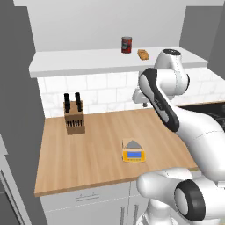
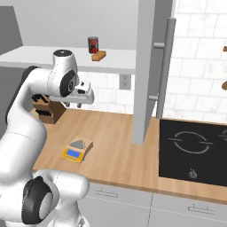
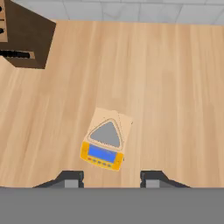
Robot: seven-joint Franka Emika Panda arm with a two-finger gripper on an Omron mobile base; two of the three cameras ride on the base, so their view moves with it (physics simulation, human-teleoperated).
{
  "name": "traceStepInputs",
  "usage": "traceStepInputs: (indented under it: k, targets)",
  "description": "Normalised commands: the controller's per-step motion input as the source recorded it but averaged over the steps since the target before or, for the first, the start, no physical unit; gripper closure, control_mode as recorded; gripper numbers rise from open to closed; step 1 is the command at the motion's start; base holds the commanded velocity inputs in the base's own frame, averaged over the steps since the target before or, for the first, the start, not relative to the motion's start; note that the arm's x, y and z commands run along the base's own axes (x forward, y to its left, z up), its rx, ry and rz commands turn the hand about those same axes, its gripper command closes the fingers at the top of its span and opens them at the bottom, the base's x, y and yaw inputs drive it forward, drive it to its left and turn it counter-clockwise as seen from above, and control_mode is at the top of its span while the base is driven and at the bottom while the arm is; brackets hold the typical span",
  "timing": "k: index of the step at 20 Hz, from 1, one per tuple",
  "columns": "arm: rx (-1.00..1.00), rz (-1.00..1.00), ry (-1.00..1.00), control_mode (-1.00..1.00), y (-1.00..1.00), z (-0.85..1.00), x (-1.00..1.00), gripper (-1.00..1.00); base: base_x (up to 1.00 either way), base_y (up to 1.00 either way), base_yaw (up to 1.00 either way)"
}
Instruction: Pick the bar and place it on the digital scale for weighing, and close the cabinet.
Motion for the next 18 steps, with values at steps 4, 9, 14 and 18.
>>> traceStepInputs:
  k: [4, 9, 14, 18]
  targets:
    - [0.00, 0.00, -0.11, -1.00, 0.00, 0.04, -0.36, -1.00, 0.00, 0.00, 0.00]
    - [0.00, 0.00, -0.30, -1.00, 0.00, 0.29, -0.37, -1.00, 0.00, 0.00, 0.00]
    - [-0.04, -0.01, -0.09, -1.00, -0.01, 0.91, -0.13, -1.00, 0.00, 0.00, 0.00]
    - [-0.01, 0.00, 0.00, -1.00, -0.07, 0.58, -0.07, -1.00, 0.00, 0.00, 0.00]
